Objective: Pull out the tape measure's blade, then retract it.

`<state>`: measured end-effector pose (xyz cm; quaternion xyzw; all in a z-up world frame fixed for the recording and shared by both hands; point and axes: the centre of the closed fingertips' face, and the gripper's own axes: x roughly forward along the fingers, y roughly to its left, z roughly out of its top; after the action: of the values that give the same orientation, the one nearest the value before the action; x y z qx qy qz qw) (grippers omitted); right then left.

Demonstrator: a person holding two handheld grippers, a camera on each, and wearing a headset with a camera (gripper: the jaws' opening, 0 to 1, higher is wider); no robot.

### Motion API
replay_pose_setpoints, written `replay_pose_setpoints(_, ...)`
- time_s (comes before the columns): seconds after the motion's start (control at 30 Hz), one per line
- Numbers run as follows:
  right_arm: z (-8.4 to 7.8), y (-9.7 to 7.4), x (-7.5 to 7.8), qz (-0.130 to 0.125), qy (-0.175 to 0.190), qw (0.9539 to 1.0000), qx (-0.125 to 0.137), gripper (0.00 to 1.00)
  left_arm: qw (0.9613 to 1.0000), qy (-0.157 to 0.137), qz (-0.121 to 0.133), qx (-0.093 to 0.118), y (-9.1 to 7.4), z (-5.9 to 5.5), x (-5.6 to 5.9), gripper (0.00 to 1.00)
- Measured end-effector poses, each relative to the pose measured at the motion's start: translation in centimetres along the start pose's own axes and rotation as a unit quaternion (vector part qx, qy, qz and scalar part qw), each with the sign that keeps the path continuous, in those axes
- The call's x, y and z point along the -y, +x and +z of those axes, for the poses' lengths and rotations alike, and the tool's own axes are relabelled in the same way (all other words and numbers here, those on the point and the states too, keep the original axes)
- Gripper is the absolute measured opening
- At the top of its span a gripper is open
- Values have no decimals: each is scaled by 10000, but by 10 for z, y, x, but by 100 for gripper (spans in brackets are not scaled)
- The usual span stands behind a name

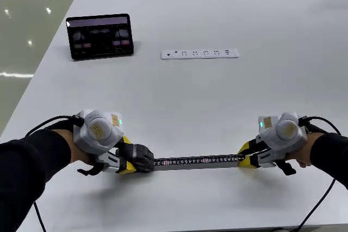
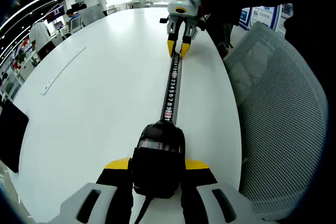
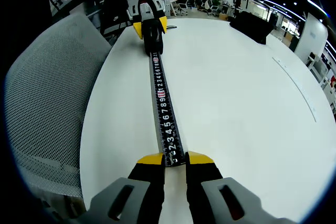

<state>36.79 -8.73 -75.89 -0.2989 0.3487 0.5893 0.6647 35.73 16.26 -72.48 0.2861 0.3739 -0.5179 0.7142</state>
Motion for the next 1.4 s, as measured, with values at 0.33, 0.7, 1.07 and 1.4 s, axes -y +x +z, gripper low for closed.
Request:
replay_pose_setpoints(0.33, -3, -3, 0, -11, 72, 10000, 40, 10, 10000, -7, 8, 3, 0, 0, 0, 31)
replay_pose_setpoints(0.7, -3, -3, 0, -9, 129, 9999, 62, 10, 10000, -10, 18, 6, 0, 0, 0, 31)
replay_pose_setpoints(1.07, -3, -3, 1, 16, 148, 9999, 57, 10, 10000, 10, 0, -1, 0, 0, 0, 31)
replay_pose_setpoints(1.4, -2, -2, 1, -10, 202, 9997, 103, 11, 10000, -26, -41, 70, -1, 2, 1, 31)
